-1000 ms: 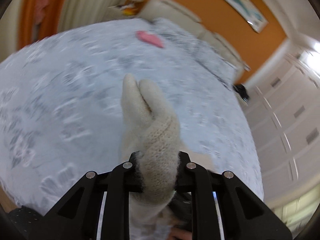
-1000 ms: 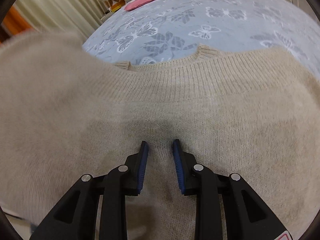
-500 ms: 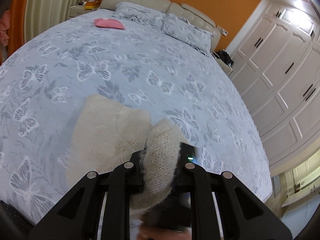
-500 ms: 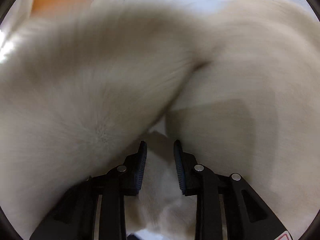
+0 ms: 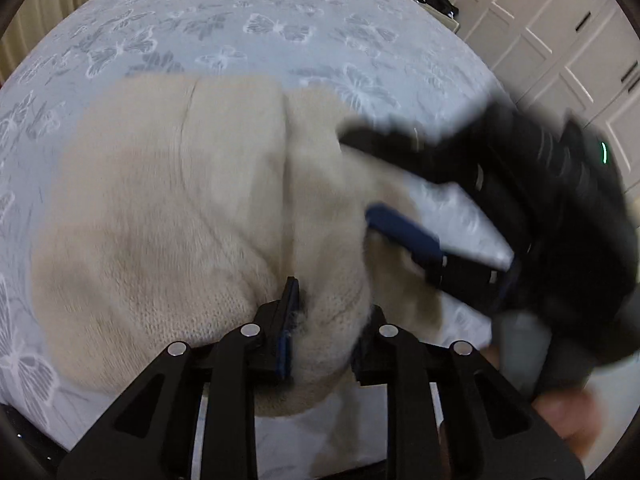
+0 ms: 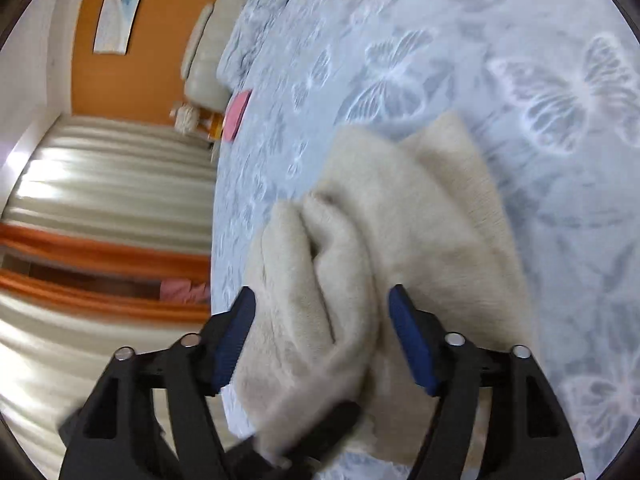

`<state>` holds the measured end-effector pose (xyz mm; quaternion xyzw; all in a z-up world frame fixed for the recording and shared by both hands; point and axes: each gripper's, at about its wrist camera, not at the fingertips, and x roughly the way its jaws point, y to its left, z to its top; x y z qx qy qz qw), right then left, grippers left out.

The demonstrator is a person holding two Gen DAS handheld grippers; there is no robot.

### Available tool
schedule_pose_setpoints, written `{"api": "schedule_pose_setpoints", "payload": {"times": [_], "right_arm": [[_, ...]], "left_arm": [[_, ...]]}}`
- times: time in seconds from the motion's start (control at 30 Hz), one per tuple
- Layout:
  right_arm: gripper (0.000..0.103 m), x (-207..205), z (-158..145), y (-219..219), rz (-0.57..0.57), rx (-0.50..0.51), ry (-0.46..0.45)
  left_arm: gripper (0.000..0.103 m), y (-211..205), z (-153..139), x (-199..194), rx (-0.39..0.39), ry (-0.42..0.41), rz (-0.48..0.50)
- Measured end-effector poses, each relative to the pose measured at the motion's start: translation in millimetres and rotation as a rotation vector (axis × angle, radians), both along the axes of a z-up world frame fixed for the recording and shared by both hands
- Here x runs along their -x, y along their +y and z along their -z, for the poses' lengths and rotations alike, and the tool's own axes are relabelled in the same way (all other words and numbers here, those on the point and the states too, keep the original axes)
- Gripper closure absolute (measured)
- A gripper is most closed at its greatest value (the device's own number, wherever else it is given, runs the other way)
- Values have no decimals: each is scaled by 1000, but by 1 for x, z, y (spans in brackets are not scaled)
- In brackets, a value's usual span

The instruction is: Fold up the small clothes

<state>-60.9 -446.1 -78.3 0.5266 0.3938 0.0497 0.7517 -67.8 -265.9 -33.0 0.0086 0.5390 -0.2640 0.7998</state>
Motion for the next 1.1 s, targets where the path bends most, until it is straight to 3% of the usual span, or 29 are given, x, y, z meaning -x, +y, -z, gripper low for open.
{"api": "schedule_pose_setpoints", "payload": {"times": [0.1, 0.27, 0.37, 0.47, 0.57, 0.63, 0.67, 0.7, 0.77, 0.87, 0.93, 0.97, 1.0, 1.03, 1.1], "right_arm": [[33, -11, 3, 5, -35, -17, 5], [24, -35, 0, 12, -86, -19, 6], [24, -48, -6, 20, -136, 17, 9], [24, -64, -13, 33, -217, 40, -13], [26, -82, -15, 46, -284, 101, 25], [57, -92, -18, 54, -339, 167, 30], [88, -101, -22, 60, -374, 239, 53], [88, -107, -26, 62, -393, 270, 66], [89, -108, -60, 62, -415, 308, -18], [89, -84, -126, 53, -418, 358, -220], [88, -72, -135, 39, -386, 403, -263], [85, -70, -120, 24, -367, 432, -221], [81, -71, -99, 12, -353, 445, -155], [79, -73, -61, -7, -322, 442, -27], [82, -62, -14, -32, -243, 450, 194]], "left_arm": [[77, 9, -9, 17, -2, -91, 9], [70, 25, -12, 21, 48, -77, 24], [72, 32, -14, 19, 86, -72, 31], [80, 40, -16, 21, 120, -83, 50], [86, 46, -15, 17, 142, -76, 59], [88, 52, -17, 15, 171, -67, 43], [89, 53, -19, 14, 180, -65, 35], [90, 56, -23, 13, 194, -67, 21], [91, 59, -40, 15, 217, -99, 8], [91, 50, -84, 29, 277, -198, 59], [84, 31, -97, 36, 275, -209, 94], [82, 18, -92, 36, 268, -170, 103], [65, 7, -80, 35, 275, -119, 113], [55, -6, -58, 32, 268, -49, 114], [50, -8, -29, 29, 221, 68, 51]]}}
